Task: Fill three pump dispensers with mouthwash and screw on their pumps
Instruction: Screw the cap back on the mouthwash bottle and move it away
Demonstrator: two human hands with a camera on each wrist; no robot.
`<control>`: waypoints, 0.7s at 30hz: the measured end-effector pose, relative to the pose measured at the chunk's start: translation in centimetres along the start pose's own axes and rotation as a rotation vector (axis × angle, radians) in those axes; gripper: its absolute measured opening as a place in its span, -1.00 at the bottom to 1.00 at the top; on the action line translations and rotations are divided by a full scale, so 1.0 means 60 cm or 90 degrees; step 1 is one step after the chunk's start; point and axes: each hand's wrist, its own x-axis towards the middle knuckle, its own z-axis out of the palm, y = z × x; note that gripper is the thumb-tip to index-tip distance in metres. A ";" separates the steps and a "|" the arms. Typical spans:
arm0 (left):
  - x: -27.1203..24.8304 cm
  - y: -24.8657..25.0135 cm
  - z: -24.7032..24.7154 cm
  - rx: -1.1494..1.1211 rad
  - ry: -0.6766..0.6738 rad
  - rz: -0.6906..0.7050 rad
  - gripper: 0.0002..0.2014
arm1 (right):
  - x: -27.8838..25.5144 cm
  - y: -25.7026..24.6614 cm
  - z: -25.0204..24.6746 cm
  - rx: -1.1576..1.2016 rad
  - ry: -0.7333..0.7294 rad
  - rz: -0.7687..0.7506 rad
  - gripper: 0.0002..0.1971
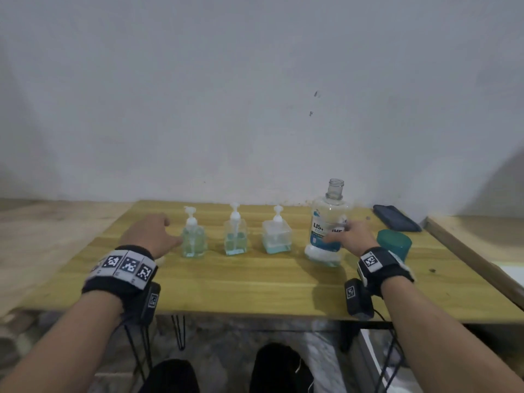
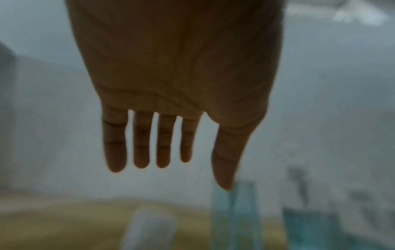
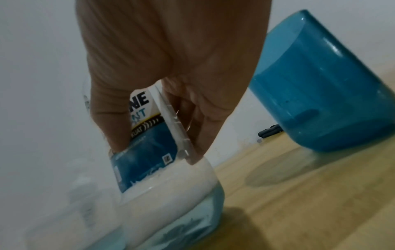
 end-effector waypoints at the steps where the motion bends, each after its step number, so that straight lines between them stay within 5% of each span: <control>1: 0.005 -0.019 0.008 0.012 -0.017 -0.010 -0.39 | -0.010 -0.002 0.005 0.003 -0.002 -0.002 -0.77; 4: 0.004 -0.051 0.044 0.102 -0.114 -0.012 -0.35 | -0.032 -0.012 0.020 -0.011 -0.030 -0.006 -0.79; 11: -0.024 -0.029 0.063 0.067 -0.118 0.027 -0.63 | -0.060 -0.024 0.039 -0.032 -0.064 0.005 -0.68; 14: -0.043 0.030 0.037 -0.023 -0.108 0.106 -0.58 | -0.065 -0.025 0.043 -0.041 -0.060 0.006 -0.57; 21: -0.082 0.259 -0.040 -0.238 -0.018 0.352 -0.55 | -0.087 -0.035 0.071 -0.030 -0.088 -0.026 -0.74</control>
